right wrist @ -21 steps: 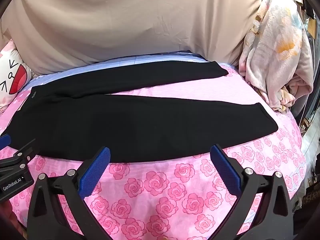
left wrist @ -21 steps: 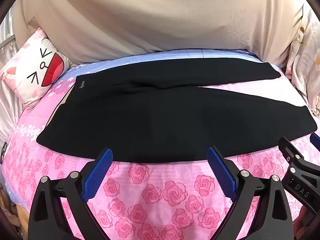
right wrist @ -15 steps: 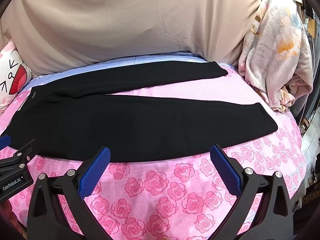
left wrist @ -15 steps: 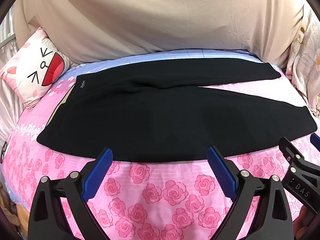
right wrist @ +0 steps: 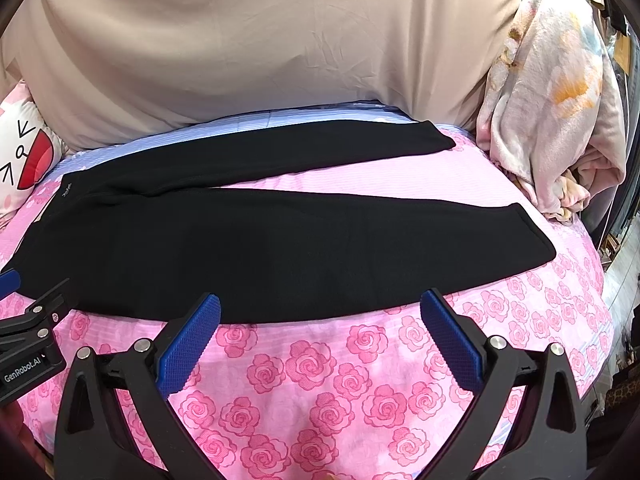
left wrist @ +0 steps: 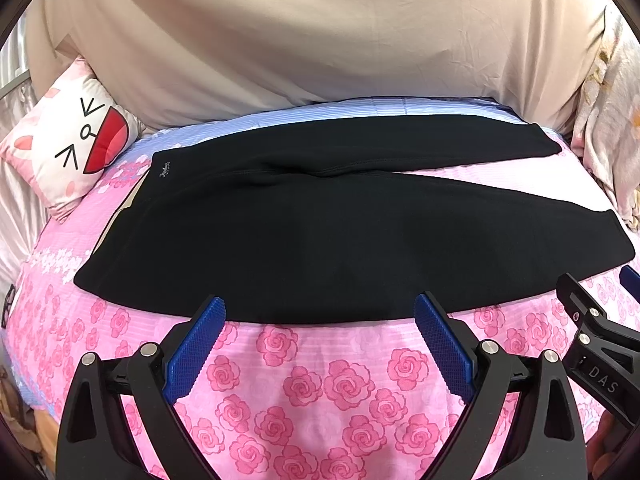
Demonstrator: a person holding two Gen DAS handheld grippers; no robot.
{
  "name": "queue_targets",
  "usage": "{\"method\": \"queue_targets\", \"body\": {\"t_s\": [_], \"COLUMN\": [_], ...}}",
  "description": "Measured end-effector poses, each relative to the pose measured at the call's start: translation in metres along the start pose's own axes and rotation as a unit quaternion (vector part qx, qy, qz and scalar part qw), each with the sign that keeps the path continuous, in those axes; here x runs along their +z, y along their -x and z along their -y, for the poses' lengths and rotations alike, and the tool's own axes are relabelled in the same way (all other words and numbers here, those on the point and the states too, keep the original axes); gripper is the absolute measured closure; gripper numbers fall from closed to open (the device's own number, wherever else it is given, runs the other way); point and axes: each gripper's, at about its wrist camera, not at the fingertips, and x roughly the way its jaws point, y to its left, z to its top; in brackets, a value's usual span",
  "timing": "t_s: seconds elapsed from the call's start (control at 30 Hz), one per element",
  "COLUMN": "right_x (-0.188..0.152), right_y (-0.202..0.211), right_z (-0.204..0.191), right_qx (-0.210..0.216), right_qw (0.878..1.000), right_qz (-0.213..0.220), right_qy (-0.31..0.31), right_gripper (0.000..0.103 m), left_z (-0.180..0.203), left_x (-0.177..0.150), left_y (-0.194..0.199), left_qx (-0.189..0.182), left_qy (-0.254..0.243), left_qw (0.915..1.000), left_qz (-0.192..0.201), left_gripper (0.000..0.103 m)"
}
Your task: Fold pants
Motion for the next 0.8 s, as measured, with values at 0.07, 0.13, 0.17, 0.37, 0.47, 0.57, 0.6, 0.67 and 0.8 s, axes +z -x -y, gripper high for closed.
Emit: {"method": "queue_targets", "body": {"t_s": [0.07,0.13,0.17,0.37,0.47,0.57,0.6,0.67,0.8], "right_x": [0.0002,-0.0001,-0.0001,-0.0004,-0.0006,-0.001,-0.0012,-0.0019,-0.0028], "right_y": [-0.0002,-0.0002,-0.0004,-0.0005,-0.0006,-0.0011,-0.0011,-0.0014,-0.0033], "right_z": [0.0002,0.0001,0.0001,-0.0001,0.0,0.0002,0.0002,0.0007,0.0001], "right_qx": [0.001,0.001,0.001,0.0,0.001,0.001,0.002,0.002,0.001], "right_qw": [1.0,1.0,1.0,1.0,1.0,1.0,1.0,1.0,1.0], "right_qz": [0.0,0.0,0.0,0.0,0.0,-0.001,-0.001,-0.001,-0.001], "right_qy": [0.0,0.0,0.0,0.0,0.0,0.001,0.001,0.001,0.003], "right_gripper": [0.005,0.005,0.005,0.005,0.005,0.005,0.005,0.005,0.005], "left_z": [0.0003,0.001,0.0008,0.0038,0.0041,0.0036,0.0038,0.0033,0.0033], "left_x": [-0.0001,0.0001,0.0,0.0005,0.0007,0.0003,0.0003,0.0001,-0.0005], "left_y": [-0.0002,0.0,-0.0001,0.0002,0.0,0.0001,0.0,0.0,-0.0013], "left_qx": [0.002,0.002,0.002,0.005,0.005,0.005,0.005,0.004,-0.002], "left_qy": [-0.001,0.0,-0.001,-0.003,-0.003,-0.002,-0.002,-0.002,0.004], "left_qw": [1.0,1.0,1.0,1.0,1.0,1.0,1.0,1.0,1.0], "left_qz": [0.001,0.002,0.003,0.006,0.005,0.006,0.005,0.005,0.0], "left_gripper": [0.01,0.01,0.01,0.01,0.01,0.01,0.01,0.01,0.01]}}
